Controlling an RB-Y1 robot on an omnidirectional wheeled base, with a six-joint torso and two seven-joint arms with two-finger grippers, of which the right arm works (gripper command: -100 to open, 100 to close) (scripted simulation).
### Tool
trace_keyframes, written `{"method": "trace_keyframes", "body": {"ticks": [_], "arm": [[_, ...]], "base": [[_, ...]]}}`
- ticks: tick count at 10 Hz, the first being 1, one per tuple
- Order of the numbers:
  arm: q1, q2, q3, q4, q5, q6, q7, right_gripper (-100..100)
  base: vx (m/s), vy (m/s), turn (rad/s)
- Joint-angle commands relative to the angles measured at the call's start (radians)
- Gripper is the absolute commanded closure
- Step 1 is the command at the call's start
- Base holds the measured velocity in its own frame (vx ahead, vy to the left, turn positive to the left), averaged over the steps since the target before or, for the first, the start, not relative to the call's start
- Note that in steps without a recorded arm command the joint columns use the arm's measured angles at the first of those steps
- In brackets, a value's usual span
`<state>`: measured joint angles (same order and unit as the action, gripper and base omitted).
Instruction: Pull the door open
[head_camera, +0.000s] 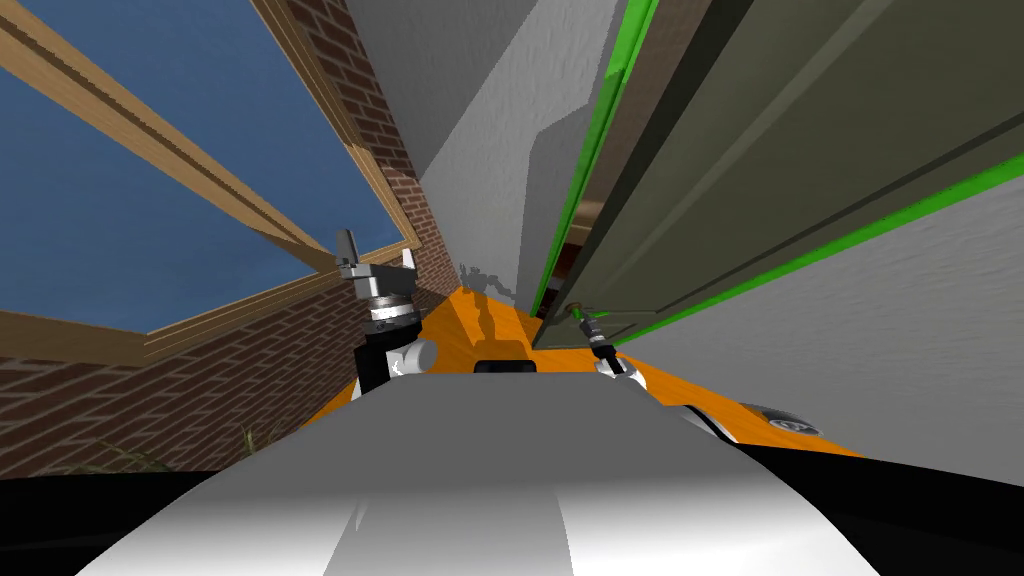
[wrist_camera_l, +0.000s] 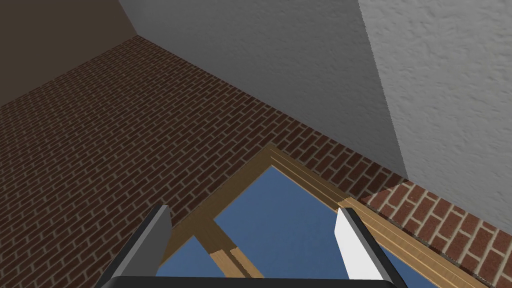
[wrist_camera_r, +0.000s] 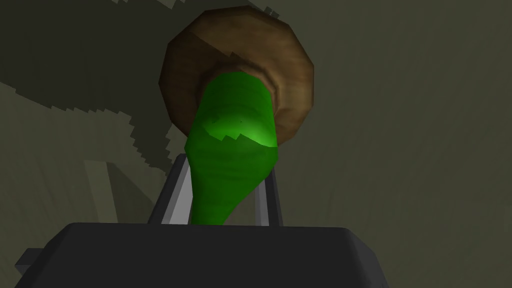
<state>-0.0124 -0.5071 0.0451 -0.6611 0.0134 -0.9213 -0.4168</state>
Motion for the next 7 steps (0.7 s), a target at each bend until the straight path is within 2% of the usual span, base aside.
{"method": "trace_keyframes", "body": {"ticks": [1, 5, 6, 7], "arm": [[0.001, -0.01, 0.005, 0.018, 0.004, -0.031, -0.008, 100], [0.037, -0.046, 0.027, 0.021, 0.017, -0.098, -0.047, 100], [0.029, -0.036, 0.026, 0.023, 0.016, -0.085, -0.04, 100], [0.044, -0.044, 0.03, 0.032, 0.018, -0.115, -0.049, 100]], "base": [[-0.133, -0.054, 0.078], [-0.17, -0.077, 0.114], [-0.087, -0.042, 0.032], [-0.12, -0.071, 0.159]]}}
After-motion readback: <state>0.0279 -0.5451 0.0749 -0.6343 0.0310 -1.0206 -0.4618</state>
